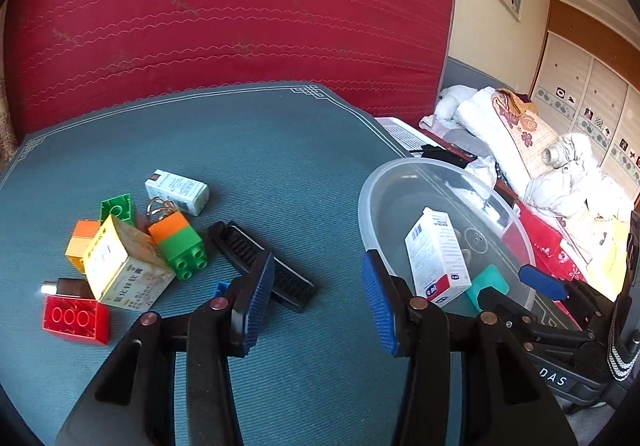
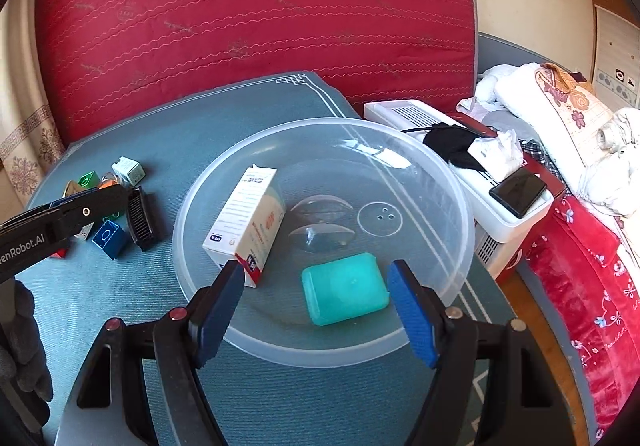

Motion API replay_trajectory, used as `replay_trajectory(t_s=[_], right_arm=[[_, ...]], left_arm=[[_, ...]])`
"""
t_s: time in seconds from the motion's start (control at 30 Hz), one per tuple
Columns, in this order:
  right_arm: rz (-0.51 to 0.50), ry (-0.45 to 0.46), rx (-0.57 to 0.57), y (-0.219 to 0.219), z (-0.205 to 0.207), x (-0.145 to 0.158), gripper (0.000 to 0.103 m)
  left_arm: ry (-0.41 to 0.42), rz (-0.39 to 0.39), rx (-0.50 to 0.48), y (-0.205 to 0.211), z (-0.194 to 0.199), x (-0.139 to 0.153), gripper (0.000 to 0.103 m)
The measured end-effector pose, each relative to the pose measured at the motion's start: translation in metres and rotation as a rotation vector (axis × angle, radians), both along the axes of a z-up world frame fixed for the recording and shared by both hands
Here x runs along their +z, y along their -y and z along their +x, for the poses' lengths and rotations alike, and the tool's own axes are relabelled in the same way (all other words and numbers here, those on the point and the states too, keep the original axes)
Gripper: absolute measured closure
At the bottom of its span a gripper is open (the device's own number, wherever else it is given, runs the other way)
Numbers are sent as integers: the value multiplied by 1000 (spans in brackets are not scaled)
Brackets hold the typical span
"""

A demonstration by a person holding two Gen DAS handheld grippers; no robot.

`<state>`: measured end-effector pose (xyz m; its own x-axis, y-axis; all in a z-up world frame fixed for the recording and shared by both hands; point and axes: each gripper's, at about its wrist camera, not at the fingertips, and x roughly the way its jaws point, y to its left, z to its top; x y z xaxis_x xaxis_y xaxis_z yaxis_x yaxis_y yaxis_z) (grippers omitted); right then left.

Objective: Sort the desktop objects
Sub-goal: 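Move both tools back over the remaining objects on the seat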

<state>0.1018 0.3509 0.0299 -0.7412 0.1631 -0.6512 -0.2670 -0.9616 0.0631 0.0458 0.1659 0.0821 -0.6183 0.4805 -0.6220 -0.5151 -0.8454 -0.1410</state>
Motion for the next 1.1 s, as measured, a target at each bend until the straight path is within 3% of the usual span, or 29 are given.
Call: replay_trajectory(t_s=[0.4,0.63,0.8,1.1], right_arm=[[70,128,-1,10,-56,-8,25],[36,186,-27,-1,-88,-8,25],[22,161,-28,4,-86,-6,25],[-5,0,82,47,-69,20,25]], left_arm=[[-20,-5,98,55,-6,2,54],[4,14,186,93,-18,-6,54],[33,24,247,116,-30,-13,54],[64,37,280,130,-35,-19,54]])
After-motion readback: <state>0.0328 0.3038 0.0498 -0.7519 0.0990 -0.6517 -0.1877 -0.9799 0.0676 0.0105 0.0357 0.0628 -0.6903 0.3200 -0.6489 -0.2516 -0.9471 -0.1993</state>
